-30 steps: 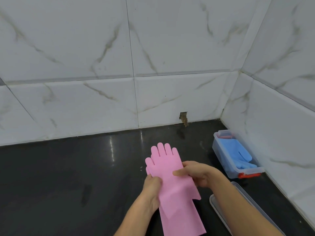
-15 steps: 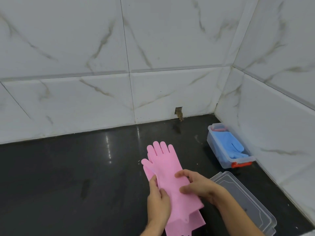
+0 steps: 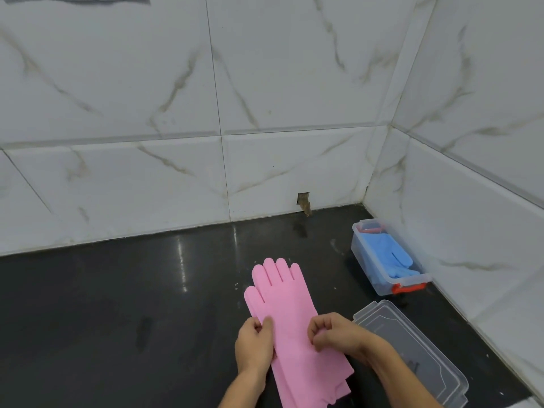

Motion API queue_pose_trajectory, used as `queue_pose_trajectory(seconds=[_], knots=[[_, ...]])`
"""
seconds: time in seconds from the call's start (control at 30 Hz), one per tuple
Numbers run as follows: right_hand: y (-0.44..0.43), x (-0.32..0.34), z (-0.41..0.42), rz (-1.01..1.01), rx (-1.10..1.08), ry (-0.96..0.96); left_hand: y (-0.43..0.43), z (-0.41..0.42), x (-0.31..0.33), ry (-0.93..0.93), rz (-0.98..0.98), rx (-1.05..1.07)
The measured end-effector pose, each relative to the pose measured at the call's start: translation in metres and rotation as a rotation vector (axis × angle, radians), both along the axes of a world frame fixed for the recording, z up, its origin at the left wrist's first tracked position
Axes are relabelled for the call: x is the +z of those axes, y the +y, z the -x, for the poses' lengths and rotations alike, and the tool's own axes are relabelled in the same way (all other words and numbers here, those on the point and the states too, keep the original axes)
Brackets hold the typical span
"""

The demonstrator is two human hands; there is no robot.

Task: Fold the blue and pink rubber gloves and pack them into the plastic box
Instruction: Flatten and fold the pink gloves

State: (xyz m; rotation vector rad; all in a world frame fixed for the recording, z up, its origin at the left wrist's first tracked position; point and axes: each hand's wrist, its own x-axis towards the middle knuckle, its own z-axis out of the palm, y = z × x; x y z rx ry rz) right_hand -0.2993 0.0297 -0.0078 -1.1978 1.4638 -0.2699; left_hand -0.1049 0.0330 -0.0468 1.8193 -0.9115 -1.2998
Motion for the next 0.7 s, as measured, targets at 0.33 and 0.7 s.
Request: queue_pose_trajectory(seconds=[0.33, 0.7], knots=[[-0.002, 0.010, -0.012, 0.024, 0.137, 0.175, 0.004, 0.002, 0.003, -0.129, 0.074, -0.020], [0.014, 0.024, -0.020, -0.160, -0.014, 0.346, 0.010, -0.030, 0.015, -0.727, 0.454, -0.709]])
